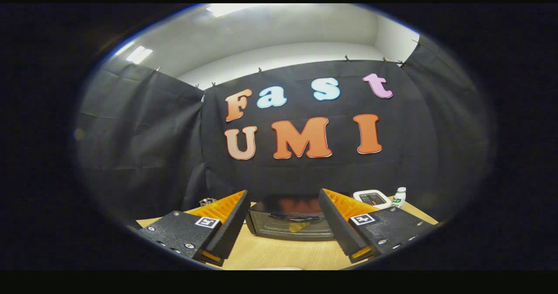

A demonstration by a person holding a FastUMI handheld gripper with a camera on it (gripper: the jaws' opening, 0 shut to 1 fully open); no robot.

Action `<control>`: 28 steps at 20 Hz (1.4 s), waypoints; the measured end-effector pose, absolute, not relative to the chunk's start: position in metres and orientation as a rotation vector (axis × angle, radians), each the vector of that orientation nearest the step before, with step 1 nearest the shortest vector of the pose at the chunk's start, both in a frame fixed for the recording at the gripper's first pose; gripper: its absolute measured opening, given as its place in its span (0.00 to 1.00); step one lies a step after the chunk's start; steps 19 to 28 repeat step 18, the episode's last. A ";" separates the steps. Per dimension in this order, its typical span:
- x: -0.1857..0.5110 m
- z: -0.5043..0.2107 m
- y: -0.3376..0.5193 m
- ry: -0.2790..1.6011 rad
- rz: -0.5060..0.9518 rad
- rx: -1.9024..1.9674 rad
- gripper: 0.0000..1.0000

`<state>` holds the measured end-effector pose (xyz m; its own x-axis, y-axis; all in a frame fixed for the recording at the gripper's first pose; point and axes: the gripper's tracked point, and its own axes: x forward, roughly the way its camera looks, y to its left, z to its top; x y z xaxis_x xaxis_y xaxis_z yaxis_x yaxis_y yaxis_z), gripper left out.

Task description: Open the toaster oven, put the food inside, and close the toaster oven door.

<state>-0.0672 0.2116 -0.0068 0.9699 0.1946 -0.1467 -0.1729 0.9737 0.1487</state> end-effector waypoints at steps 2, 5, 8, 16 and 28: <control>-0.075 0.005 0.210 0.140 0.185 0.145 0.93; -0.083 0.018 0.209 0.108 0.183 0.137 0.93; -0.094 0.029 0.213 0.085 0.193 0.121 0.93; -0.107 0.046 0.220 0.054 0.219 0.139 0.93; -0.108 0.048 0.219 0.043 0.217 0.137 0.93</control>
